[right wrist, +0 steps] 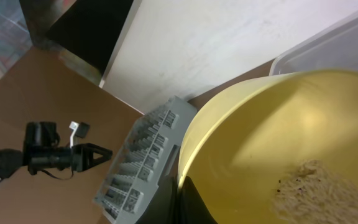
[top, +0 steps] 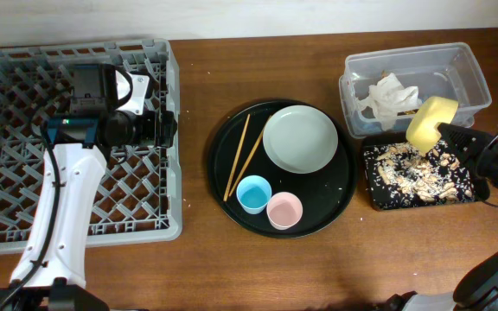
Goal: Sort waste into correct bins and load items into the dishwasher rack
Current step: 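Tip the yellow bowl over the black tray to dump scraps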
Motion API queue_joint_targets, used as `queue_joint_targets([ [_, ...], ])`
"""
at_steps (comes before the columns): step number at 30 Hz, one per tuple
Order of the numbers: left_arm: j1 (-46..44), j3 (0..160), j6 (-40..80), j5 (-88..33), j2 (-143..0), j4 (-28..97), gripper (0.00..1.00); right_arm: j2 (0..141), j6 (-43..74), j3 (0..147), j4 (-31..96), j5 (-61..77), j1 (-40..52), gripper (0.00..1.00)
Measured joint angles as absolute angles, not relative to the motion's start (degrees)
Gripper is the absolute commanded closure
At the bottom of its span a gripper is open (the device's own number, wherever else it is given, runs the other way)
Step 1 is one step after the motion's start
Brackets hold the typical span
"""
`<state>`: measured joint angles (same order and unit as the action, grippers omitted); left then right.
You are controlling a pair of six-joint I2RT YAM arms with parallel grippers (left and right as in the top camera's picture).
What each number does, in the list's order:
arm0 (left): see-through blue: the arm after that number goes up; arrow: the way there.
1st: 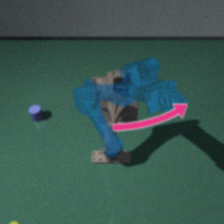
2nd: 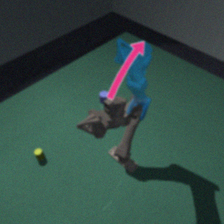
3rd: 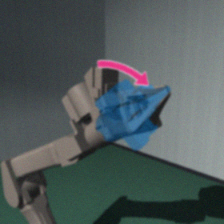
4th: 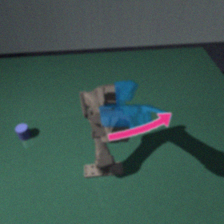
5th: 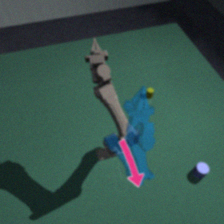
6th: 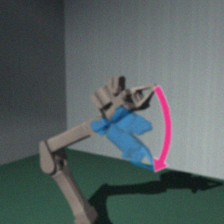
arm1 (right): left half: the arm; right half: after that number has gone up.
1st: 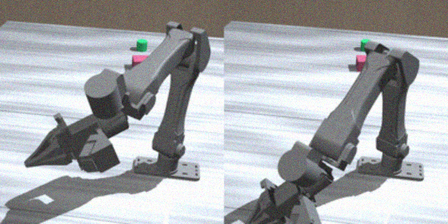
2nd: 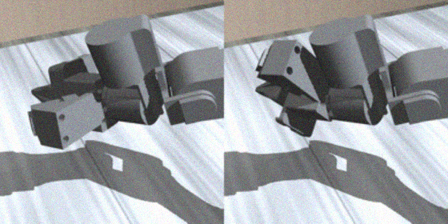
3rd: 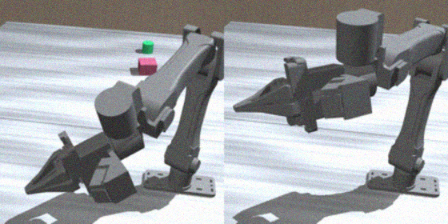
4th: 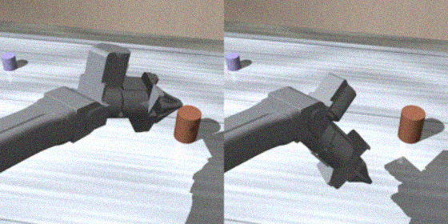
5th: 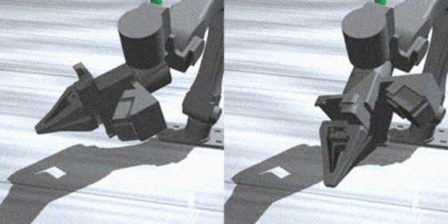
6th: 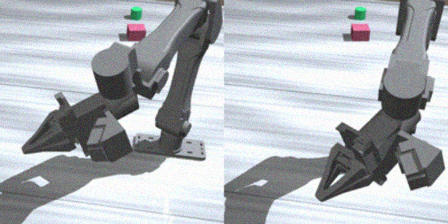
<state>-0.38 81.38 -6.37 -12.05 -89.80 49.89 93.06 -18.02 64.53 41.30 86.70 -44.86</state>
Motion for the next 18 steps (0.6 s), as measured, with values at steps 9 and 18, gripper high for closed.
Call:
queue_joint_targets([
  [9,-0.4,81.4,-6.4,-12.1,-89.8,49.9,0.01,93.1,-12.9,64.5,41.3,86.7,-44.9,0.96],
  [18,-0.4,81.4,-6.4,-12.1,-89.8,49.9,0.01,93.1,-6.1,64.5,41.3,86.8,-45.4,0.96],
])
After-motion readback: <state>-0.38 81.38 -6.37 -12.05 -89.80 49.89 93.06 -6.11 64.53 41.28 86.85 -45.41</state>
